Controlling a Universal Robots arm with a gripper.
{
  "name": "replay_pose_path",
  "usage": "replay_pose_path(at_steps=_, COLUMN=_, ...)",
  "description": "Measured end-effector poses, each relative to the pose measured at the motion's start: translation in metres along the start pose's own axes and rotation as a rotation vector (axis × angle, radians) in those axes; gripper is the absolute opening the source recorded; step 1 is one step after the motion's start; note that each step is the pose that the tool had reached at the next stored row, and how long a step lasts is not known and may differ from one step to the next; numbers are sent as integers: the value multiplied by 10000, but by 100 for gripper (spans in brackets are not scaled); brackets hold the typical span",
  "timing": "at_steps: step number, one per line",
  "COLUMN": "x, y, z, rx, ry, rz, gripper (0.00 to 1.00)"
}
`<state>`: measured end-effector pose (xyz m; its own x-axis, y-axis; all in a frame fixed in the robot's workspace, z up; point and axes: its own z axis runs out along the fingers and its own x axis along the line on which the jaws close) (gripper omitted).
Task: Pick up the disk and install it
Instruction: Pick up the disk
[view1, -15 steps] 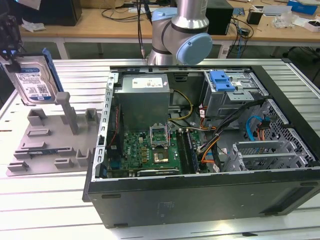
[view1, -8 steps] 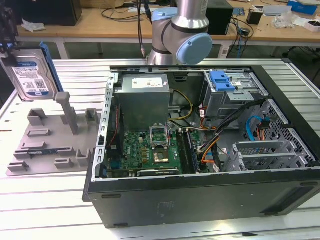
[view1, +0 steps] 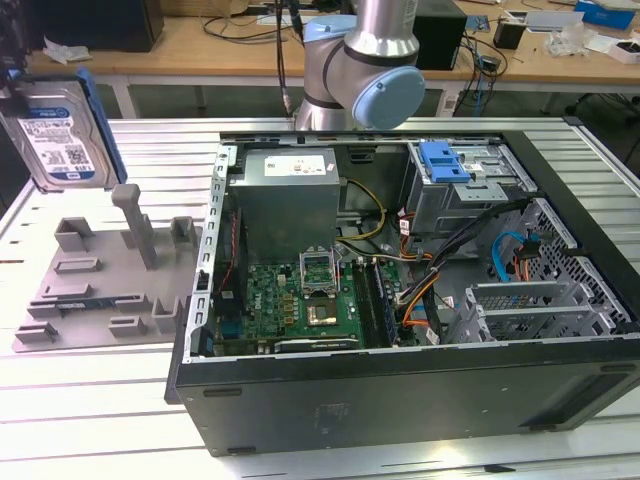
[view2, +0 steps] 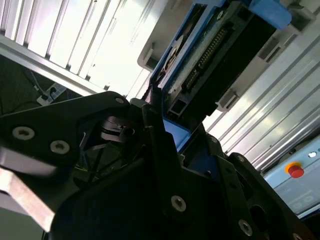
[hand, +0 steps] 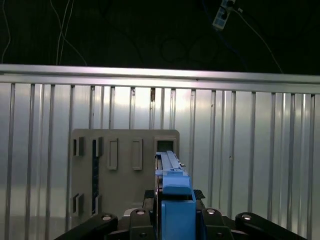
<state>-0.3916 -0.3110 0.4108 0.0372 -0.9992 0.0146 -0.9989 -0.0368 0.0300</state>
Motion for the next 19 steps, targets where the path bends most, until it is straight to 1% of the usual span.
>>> replay_pose_path(at_steps=4, x=3, y=-11, z=-128, rx=-1, ry=22, rz=0, gripper=37)
replay_pose_path(at_steps=6, x=5, y=-27, z=-231, rx=-1, ry=41, rz=0, gripper=37)
replay_pose_path(at_steps=8, x=7, y=-55, z=-299, rx=-2, ry=69, rz=2, gripper=37)
replay_pose_path(at_steps=13, x=12, y=-132, z=-425, rx=-8, ry=178, rz=5, gripper=37)
replay_pose_path(at_steps=16, x=15, y=-187, z=-517, rx=-10, ry=243, rz=7, gripper=37)
replay_pose_path(at_steps=18, x=18, y=-232, z=-585, rx=-14, ry=287, rz=8, gripper=37)
replay_pose_path(at_steps=19, x=21, y=-281, z=-646, rx=-17, ry=325, rz=9, gripper=37)
